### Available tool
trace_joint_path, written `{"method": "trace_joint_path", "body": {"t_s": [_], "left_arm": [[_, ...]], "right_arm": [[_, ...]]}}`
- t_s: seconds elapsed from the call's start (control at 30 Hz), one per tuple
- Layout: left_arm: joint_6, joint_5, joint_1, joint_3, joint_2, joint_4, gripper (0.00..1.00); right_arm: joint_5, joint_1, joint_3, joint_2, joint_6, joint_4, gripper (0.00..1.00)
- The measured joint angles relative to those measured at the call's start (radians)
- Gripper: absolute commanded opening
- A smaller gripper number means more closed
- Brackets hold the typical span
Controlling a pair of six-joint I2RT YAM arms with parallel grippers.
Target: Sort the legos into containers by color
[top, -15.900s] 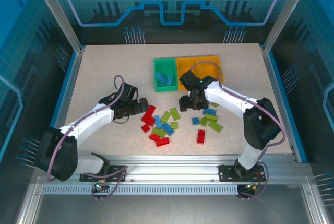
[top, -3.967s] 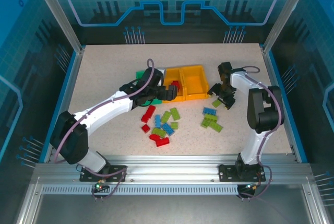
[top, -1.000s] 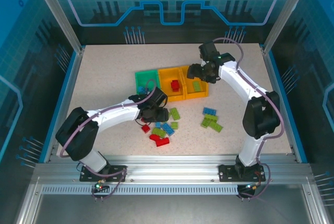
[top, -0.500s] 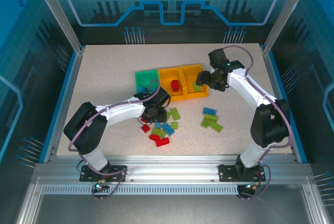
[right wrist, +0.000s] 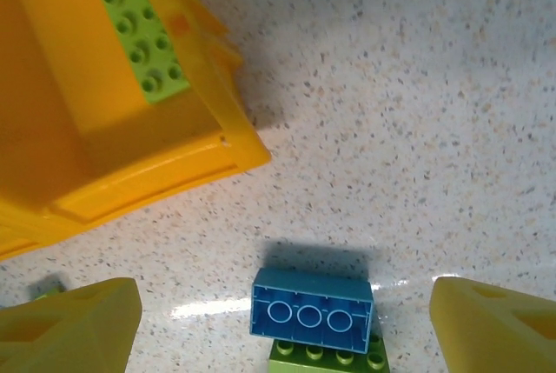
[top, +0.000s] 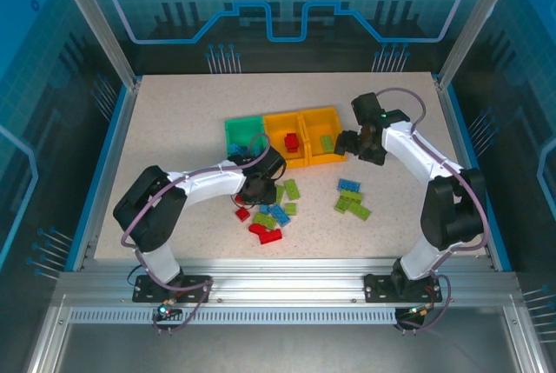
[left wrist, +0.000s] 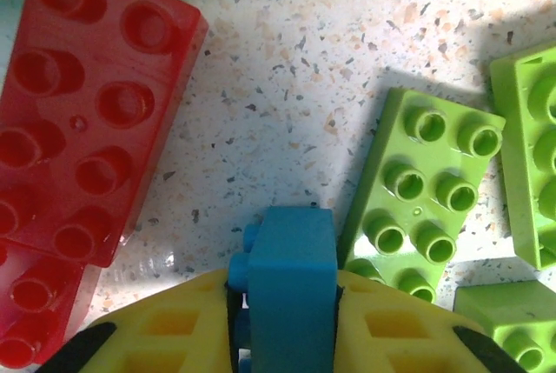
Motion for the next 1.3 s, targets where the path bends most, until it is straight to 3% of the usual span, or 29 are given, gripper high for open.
{"method": "trace_joint_path", "body": {"t_s": [0.4,0.7,0.9,1.13,1.3], "left_arm": [[0.024,-0.057,0.012,0.048,-0.076,-0.078,0.25],[0.157,-0.102,0.183,0.267,-0.151,-0.100,0.26],[0.235,-0.112,0.277,0.360,-0.079,-0.092,0.26],[0.274,-0.092,0.328,0.403,0.074,-0.069,0.27],[0.281,-0.076,0.336,0.409,0.118,-0.063,0.36]], "right_arm": [[-0.001,0.000,-0.060,-0.004,0.025,0.005,0.88],[0.000,0.016,-0.103,-0.003,0.066,0.008,0.92],[-0.007,0.037,-0.113,0.026,0.116,0.042,0.96],[-0.008,0.044,-0.118,0.083,0.141,0.068,0.98],[-0.010,0.056,-0.118,0.120,0.141,0.073,0.98]]}}
